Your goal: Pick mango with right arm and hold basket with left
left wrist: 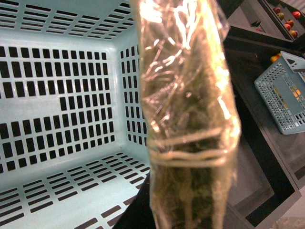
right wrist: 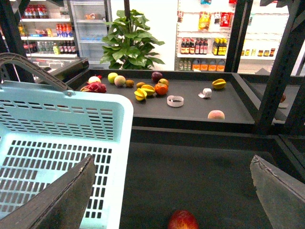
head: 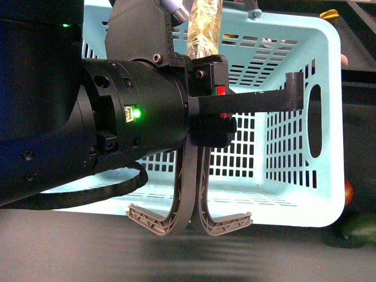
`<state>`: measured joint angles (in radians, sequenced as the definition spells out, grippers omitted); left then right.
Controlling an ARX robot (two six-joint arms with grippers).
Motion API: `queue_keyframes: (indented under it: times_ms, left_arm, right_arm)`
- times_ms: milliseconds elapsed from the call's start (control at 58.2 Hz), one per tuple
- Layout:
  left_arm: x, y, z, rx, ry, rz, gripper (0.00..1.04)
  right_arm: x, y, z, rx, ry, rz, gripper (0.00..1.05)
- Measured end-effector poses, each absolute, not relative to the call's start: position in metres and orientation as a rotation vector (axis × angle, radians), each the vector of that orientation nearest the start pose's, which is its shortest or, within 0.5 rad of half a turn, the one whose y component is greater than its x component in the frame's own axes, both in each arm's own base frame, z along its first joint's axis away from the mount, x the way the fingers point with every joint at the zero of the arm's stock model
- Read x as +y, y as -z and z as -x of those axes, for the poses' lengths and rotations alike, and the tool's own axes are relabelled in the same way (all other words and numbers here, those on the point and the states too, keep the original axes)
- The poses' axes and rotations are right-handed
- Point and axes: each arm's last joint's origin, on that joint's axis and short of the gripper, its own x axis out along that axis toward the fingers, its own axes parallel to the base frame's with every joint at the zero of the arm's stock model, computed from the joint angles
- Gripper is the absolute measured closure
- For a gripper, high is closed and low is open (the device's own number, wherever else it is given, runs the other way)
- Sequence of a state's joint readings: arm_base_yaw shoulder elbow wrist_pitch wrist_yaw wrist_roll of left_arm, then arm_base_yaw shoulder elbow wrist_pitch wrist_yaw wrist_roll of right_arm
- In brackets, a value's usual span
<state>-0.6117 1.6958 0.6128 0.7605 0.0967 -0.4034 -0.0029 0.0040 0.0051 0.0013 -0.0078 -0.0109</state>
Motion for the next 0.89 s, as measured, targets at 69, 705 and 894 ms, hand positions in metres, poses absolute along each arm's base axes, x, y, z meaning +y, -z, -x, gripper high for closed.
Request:
queue_keyframes:
  times_ms: [69, 705, 894]
  left_arm:
    - [-0.1815, -0.1453, -0.2544, 0.456, 0.617, 0.296, 1.00]
    - [-0.1823, -0.1410, -0.2551, 0.463, 0.575, 0.304, 1.00]
    - [-0.1811, -0.1410, -0.2560, 0.456, 0.553, 0.302, 1.00]
  right_arm:
    - [-0.0001, -0.1651, -0.0976, -0.003, -0.005, 0.011, 0.08]
    - [-0.0001, -0.1651, -0.0976, -0.003, -0.005, 0.011, 0.08]
    - [-0.0001, -0.1651, -0.0976, -0.003, -0.005, 0.011, 0.08]
